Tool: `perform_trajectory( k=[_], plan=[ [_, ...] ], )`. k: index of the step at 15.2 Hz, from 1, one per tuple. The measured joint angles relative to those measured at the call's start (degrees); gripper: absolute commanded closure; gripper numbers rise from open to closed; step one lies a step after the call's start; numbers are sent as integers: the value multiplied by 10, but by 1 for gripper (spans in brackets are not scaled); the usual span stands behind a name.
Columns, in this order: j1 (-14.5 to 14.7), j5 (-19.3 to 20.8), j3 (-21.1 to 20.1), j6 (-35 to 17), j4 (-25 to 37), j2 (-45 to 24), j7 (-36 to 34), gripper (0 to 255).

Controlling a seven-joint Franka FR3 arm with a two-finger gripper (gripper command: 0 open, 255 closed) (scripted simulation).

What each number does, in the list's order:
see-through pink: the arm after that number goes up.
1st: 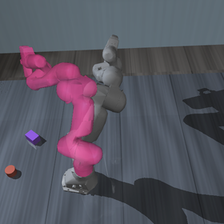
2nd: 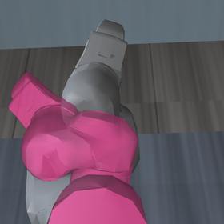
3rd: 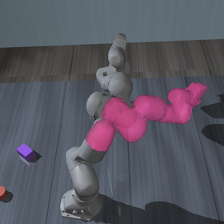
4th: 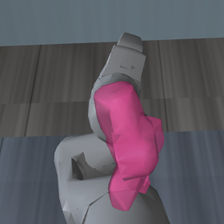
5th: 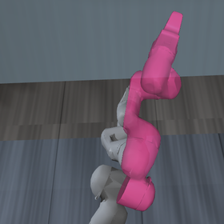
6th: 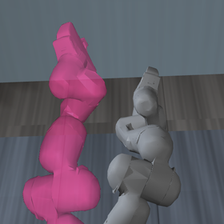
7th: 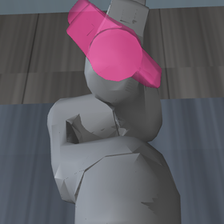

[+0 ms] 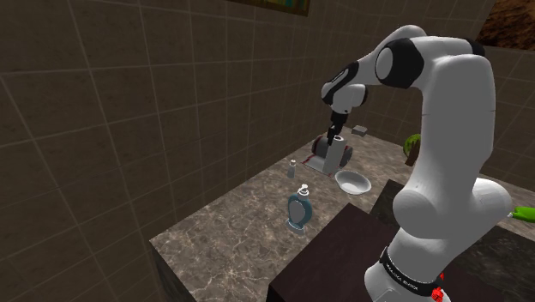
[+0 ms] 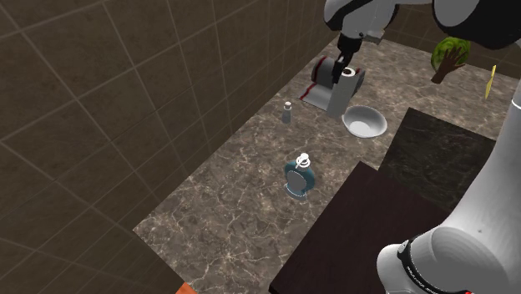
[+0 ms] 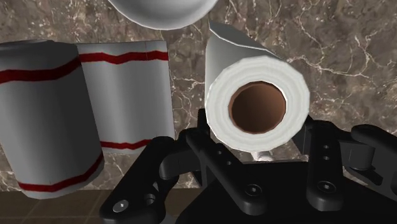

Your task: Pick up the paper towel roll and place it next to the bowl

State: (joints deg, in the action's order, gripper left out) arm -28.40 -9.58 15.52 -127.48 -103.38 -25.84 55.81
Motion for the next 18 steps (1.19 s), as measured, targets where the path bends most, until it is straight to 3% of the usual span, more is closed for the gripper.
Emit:
perform_trajectory(
  k=[18],
  plan=[
    [-12, -28, -18, -91, -13, -80, 19, 255]
  ],
)
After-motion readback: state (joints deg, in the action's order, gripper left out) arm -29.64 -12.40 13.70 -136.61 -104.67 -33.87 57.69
